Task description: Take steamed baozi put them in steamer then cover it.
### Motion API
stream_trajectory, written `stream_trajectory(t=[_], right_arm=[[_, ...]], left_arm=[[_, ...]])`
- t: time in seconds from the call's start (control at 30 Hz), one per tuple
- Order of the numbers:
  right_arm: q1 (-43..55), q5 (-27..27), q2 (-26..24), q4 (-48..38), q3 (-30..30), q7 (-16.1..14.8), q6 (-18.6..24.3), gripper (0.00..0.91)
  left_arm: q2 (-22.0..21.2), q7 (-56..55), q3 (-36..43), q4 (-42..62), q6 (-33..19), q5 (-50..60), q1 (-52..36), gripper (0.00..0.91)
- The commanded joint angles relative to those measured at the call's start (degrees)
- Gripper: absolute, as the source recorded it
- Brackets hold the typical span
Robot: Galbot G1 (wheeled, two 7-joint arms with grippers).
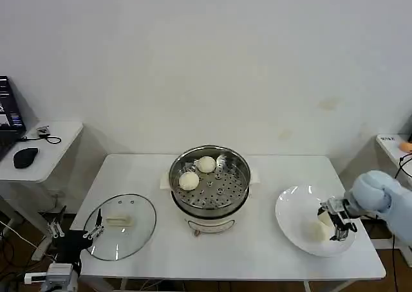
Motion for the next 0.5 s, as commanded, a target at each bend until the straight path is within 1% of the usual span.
stream_trajectory(t=[0.03, 0.3, 0.33, 0.4, 0.5], right_arm=[[-3.77, -2.18, 3.23, -4.15, 2.03, 0.54, 0.6, 0.907], [-2.17, -2.08, 5.47, -5.77, 1.8, 1.11, -0.3, 0.907], [-2.13, -2.1, 5.56, -5.77, 1.7, 1.1, -0.53, 0.897], [-2.14, -2.09, 5.63, -5.8, 1.59, 1.21, -0.65, 0.826], [-2.16, -2.17, 5.76, -5.91, 1.52, 1.53, -1.48, 0.786]], left_arm=[[0.0, 0.01, -0.18, 0.17, 0.0, -0.01, 0.0, 0.907], [-0.06, 0.03, -0.33, 0.33, 0.0, 0.05, -0.14, 0.907], [-0.08, 0.03, -0.34, 0.36, 0.01, 0.05, -0.16, 0.907], [-0.12, 0.01, -0.36, 0.34, 0.02, 0.05, -0.24, 0.907], [-0.16, 0.02, -0.31, 0.29, 0.02, 0.06, -0.31, 0.907]])
